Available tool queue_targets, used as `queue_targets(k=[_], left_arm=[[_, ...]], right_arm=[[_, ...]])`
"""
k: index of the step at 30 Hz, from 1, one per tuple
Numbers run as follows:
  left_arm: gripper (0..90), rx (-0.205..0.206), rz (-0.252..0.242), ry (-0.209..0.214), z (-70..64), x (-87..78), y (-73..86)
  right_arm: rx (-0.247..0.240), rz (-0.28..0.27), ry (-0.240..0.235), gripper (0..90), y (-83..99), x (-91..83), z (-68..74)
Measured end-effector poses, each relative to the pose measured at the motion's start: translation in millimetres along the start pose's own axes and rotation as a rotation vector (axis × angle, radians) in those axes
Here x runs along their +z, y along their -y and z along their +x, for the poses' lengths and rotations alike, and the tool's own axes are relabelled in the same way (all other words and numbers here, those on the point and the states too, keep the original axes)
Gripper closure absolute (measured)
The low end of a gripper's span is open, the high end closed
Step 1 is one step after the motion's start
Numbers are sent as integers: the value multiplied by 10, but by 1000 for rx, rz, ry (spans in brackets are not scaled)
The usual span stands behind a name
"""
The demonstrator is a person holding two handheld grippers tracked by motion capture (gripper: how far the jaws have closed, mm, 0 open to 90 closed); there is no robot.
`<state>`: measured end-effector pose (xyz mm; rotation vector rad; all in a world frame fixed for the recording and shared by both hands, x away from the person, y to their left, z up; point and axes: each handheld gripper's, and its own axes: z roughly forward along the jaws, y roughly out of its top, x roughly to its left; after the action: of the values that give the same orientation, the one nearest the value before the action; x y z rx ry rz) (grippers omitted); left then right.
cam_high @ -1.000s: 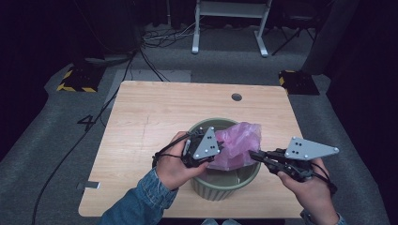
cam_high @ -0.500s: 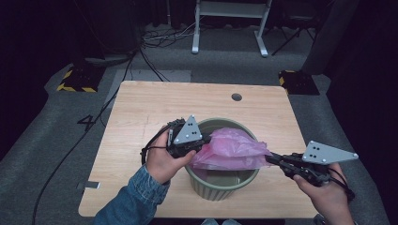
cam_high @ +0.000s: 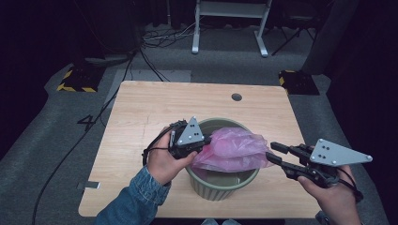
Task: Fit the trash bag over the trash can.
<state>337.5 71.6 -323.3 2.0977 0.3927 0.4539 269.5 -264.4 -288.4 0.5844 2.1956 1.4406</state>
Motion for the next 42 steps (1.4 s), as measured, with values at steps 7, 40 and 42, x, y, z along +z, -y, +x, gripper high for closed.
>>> queue_targets(k=[7, 40, 42], left_arm=[[862, -2, 36, 22, -21, 87, -2], [323, 250, -64, 108, -339, 137, -143], [465, 257, -53, 97, -356, 117, -165]], right_arm=[[-80, 10, -72, 542, -134, 291, 134], [-142, 112, -94, 900, -207, 872, 249], [-136, 103, -102, 900, -224, 873, 257]])
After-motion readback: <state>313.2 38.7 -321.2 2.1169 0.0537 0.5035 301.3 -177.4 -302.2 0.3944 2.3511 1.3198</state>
